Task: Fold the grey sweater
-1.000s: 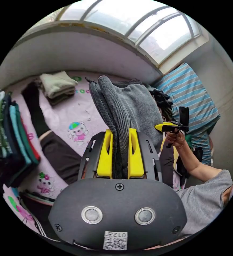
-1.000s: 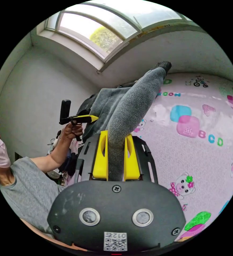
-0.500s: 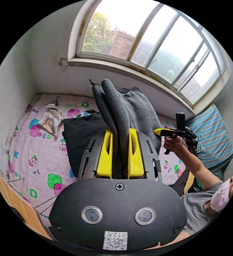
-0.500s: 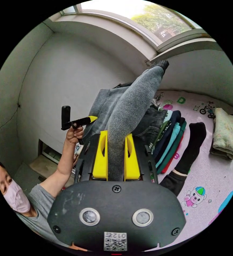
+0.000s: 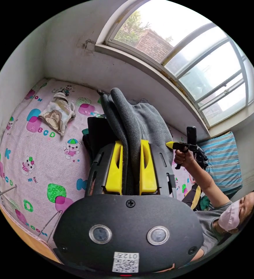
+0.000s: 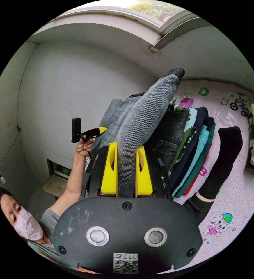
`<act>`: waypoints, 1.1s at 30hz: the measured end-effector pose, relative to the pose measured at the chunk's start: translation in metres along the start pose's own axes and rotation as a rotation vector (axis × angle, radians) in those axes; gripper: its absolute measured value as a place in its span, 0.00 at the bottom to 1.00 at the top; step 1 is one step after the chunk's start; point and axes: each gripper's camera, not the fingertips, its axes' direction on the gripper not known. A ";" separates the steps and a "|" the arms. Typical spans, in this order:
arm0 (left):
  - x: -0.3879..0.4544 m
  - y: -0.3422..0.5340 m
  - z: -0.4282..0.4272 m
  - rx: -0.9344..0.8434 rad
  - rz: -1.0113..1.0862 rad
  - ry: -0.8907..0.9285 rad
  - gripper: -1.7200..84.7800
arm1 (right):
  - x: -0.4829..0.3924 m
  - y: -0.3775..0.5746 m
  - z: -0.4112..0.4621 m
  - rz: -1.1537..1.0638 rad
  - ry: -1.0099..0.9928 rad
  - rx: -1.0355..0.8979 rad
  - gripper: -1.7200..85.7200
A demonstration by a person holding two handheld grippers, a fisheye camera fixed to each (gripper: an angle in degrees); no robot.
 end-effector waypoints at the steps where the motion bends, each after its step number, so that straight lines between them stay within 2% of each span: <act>1: -0.015 0.001 0.003 -0.015 -0.016 0.005 0.15 | -0.001 -0.006 0.002 0.009 0.000 -0.004 0.13; 5: -0.062 0.007 0.019 -0.079 -0.077 -0.008 0.15 | 0.000 -0.019 0.010 0.077 0.021 0.006 0.13; 9: -0.109 0.025 0.019 0.000 -0.150 0.145 0.14 | 0.003 -0.025 0.008 0.144 -0.054 0.066 0.13; 11: -0.118 0.033 0.015 0.033 -0.159 0.162 0.14 | -0.006 -0.037 0.008 0.171 -0.070 0.057 0.14; 14: -0.117 0.047 -0.004 0.099 -0.127 0.075 0.13 | -0.020 -0.050 0.007 0.214 -0.105 0.028 0.15; 18: -0.080 0.079 -0.059 0.259 -0.010 -0.152 0.11 | -0.041 -0.050 -0.004 0.249 -0.083 0.043 0.17; 21: -0.049 0.105 -0.085 0.321 0.117 -0.205 0.10 | -0.059 -0.038 -0.022 0.263 -0.070 0.079 0.17; 24: -0.032 0.120 -0.087 0.276 0.167 -0.268 0.10 | -0.070 -0.018 -0.031 0.305 -0.112 0.059 0.17; 29: -0.044 0.133 -0.081 0.211 0.084 -0.276 0.11 | -0.083 0.012 -0.033 0.395 -0.213 0.035 0.17; 33: -0.059 0.136 -0.068 0.124 0.020 -0.241 0.12 | -0.108 0.012 -0.029 0.365 -0.201 0.007 0.17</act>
